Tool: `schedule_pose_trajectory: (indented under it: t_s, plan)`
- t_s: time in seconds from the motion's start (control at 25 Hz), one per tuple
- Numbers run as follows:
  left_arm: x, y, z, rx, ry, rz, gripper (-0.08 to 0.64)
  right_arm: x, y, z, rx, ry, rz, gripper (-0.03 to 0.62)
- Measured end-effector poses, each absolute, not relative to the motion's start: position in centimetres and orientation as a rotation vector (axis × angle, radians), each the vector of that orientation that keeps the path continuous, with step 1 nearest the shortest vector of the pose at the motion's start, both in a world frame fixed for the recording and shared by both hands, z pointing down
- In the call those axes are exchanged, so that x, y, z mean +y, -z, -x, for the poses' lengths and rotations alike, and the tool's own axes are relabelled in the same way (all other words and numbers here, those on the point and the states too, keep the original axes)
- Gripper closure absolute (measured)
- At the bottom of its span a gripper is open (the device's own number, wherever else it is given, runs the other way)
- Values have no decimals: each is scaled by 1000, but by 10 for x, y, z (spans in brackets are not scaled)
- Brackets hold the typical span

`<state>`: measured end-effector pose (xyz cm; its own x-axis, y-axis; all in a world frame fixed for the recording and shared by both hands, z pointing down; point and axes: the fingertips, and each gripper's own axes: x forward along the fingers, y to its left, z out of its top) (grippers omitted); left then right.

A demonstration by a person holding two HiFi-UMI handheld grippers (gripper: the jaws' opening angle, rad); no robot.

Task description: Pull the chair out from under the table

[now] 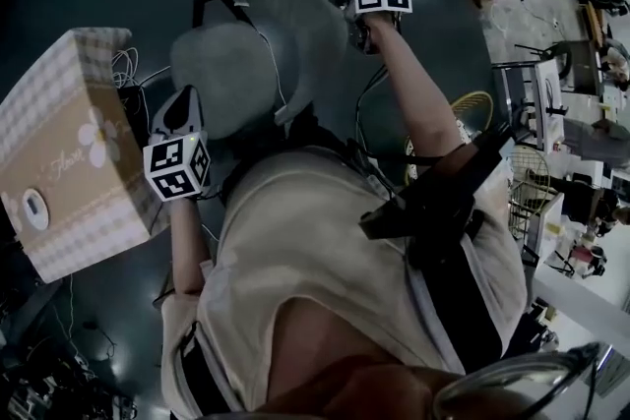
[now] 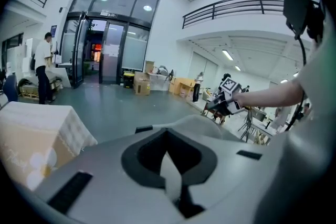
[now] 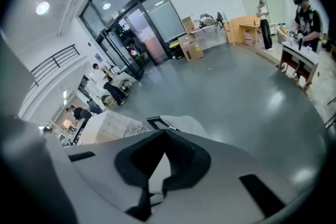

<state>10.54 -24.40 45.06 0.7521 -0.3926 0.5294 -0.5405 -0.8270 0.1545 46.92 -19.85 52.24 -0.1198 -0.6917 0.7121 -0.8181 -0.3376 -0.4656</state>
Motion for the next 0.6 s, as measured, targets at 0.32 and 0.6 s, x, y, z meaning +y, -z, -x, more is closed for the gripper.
schedule_pose_trajectory:
  t_s: [0.32, 0.6]
  plan:
    - [-264, -456, -89, -663, -605, -2651, 552, -218, -493, -347, -2045, -1389, -1842, 581]
    - [-254, -455, -86, -640, -572, -2619, 552, -210, -469, -282, -2258, -1347, -1741, 581]
